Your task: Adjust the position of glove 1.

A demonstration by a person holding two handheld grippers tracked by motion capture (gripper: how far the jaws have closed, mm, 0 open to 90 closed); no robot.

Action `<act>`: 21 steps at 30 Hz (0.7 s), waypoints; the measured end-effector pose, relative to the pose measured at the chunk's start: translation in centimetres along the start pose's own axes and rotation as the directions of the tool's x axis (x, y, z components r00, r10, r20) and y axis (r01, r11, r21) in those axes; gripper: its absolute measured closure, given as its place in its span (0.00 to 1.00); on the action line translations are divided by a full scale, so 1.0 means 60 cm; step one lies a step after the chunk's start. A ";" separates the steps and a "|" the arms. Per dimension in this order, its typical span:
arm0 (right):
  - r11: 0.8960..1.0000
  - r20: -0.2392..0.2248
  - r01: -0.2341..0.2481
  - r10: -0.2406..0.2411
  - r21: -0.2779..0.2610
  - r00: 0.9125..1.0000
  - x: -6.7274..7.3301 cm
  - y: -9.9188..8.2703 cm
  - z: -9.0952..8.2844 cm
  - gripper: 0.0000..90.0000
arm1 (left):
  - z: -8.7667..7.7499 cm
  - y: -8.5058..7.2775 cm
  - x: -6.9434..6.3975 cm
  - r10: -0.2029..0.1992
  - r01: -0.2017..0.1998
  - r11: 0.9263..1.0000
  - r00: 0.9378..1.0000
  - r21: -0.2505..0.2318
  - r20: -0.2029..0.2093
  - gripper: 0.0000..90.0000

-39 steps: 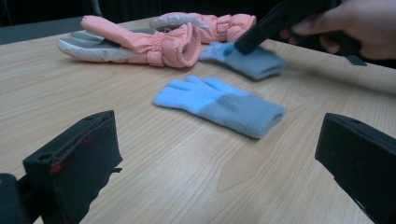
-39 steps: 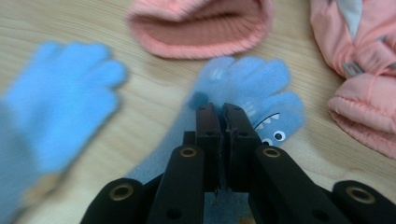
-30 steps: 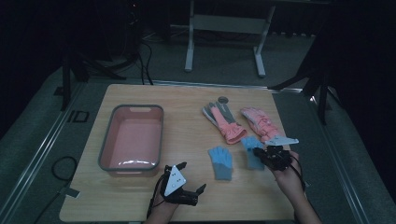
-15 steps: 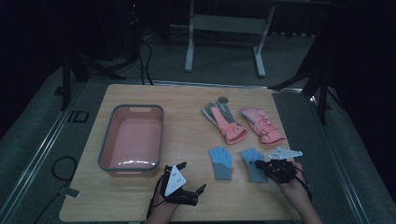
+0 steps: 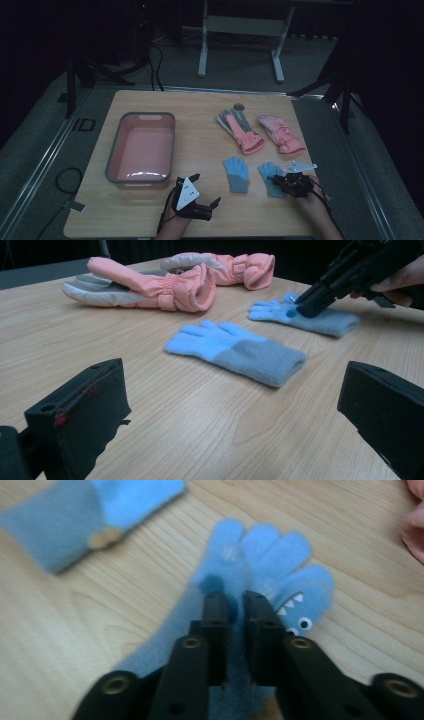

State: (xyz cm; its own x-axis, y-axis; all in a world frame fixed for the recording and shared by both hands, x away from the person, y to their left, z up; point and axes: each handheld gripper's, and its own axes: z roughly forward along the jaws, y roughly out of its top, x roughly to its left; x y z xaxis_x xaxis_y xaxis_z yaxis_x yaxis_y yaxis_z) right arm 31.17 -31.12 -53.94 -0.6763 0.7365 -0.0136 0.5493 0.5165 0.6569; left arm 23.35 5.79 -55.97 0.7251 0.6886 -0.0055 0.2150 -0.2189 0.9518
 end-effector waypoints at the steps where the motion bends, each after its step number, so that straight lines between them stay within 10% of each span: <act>1: 1.000 -0.024 0.007 -0.007 -0.012 1.000 -0.001 0.001 -0.003 0.82 | 0.000 0.000 0.000 0.001 -0.001 1.000 1.000 0.000 0.000 0.00; 8: 0.995 -0.053 0.100 -0.101 -0.030 0.993 -0.001 0.011 -0.018 0.70 | 0.000 0.000 0.000 -0.001 0.001 1.000 1.000 0.001 0.002 0.00; 21: 0.998 -0.005 0.025 -0.025 -0.065 1.000 -0.003 -0.018 0.005 0.90 | 0.000 0.000 0.000 -0.001 0.001 1.000 1.000 0.001 0.000 0.00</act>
State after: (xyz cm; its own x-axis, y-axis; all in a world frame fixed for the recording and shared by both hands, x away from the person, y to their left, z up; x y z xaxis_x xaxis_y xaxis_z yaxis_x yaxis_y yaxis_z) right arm 30.84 -31.69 -54.90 -0.6921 0.7213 -0.0266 0.4994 0.5051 0.7039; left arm 23.35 5.78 -55.98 0.7247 0.6890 -0.0059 0.2158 -0.2188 0.9516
